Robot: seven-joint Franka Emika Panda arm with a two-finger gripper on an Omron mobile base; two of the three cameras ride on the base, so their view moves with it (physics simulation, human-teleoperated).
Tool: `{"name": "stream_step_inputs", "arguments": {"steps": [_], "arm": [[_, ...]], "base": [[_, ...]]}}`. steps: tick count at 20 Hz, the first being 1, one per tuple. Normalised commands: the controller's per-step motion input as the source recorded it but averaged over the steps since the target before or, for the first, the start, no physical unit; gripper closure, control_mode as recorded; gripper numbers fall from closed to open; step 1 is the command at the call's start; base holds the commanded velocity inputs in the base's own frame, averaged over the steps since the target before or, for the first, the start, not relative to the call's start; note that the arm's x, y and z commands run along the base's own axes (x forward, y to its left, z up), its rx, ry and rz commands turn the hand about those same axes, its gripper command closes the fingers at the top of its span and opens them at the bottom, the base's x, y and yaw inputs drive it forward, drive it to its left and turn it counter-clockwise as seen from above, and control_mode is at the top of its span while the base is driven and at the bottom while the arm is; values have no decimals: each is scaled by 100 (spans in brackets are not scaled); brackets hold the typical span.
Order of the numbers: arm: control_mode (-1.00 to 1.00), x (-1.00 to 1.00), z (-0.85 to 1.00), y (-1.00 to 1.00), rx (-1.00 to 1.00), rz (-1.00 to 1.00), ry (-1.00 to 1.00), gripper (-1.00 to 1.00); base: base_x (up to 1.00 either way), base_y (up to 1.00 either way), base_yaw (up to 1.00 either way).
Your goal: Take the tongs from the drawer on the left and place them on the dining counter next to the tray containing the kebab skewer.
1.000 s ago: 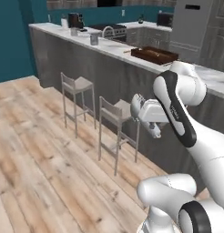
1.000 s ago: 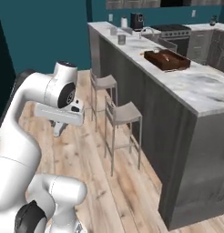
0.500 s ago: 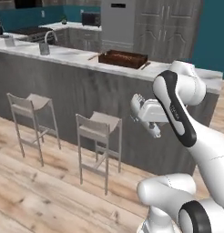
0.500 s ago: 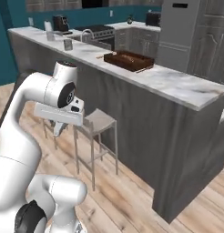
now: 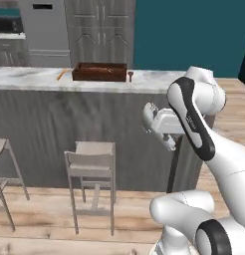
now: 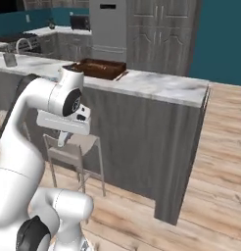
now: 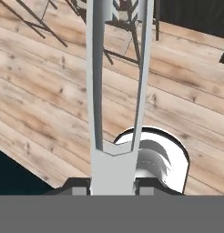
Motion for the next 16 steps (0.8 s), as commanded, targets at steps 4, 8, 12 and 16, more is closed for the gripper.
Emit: {"name": "stream_step_inputs", "arguments": {"steps": [4,8,12,16], "arm": [[100,0,0,0,0,0,0,100],[100,0,0,0,0,0,0,100],[100,0,0,0,0,0,0,100],[100,0,0,0,0,0,0,100]], "base": [[38,94,-69],[31,85,-56],[9,53,-34],[22,5,-5]]}}
